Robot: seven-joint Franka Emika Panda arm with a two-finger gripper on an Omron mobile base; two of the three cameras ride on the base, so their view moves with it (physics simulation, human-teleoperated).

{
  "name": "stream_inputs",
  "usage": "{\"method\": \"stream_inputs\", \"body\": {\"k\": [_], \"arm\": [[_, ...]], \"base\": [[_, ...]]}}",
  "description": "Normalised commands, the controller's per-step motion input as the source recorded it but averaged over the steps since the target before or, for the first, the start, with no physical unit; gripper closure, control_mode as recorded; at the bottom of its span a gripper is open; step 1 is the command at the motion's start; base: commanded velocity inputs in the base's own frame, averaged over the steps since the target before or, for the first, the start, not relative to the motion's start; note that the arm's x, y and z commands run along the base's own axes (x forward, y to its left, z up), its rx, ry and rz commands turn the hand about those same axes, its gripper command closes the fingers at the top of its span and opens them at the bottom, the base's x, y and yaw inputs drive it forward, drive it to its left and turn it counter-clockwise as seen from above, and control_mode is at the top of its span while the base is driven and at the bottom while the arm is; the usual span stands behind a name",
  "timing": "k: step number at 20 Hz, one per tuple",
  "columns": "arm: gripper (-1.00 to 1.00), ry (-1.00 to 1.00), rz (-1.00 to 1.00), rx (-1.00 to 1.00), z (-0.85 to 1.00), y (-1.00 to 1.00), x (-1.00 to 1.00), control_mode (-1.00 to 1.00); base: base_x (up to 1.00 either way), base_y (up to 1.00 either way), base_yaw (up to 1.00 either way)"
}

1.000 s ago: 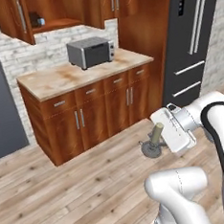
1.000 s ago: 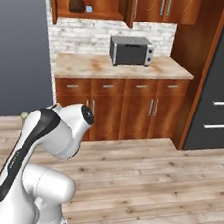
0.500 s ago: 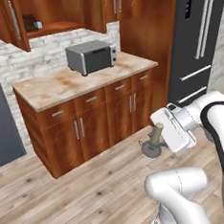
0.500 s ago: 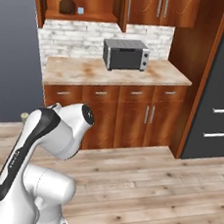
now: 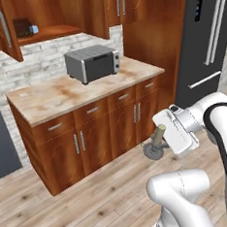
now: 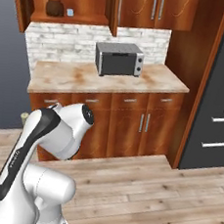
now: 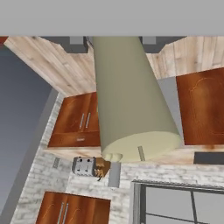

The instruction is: Pick the jar and candle from the dining table and place them in the open cabinet. Close the cabinet after placing the objects.

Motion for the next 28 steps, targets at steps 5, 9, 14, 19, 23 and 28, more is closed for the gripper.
{"method": "stream_inputs", "body": {"k": [5, 9, 14, 19, 23, 28], "arm": [[1.00, 0.00, 0.00, 0.00, 0.00, 0.00, 0.00, 1.00], [1.00, 0.00, 0.00, 0.00, 0.00, 0.00, 0.00, 1.00], [1.00, 0.00, 0.00, 0.00, 0.00, 0.00, 0.00, 1.00], [1.00, 0.00, 0.00, 0.00, 0.00, 0.00, 0.00, 1.00], [1.00, 0.00, 0.00, 0.00, 0.00, 0.00, 0.00, 1.00], [1.00, 0.00, 0.00, 0.00, 0.00, 0.00, 0.00, 1.00]], "base": [[0.69, -0.19, 0.01], [0.70, -0.15, 0.09], [0.70, -0.10, 0.16], [0.67, -0.07, 0.24], [0.63, -0.05, 0.34], [0.58, -0.04, 0.41]]}}
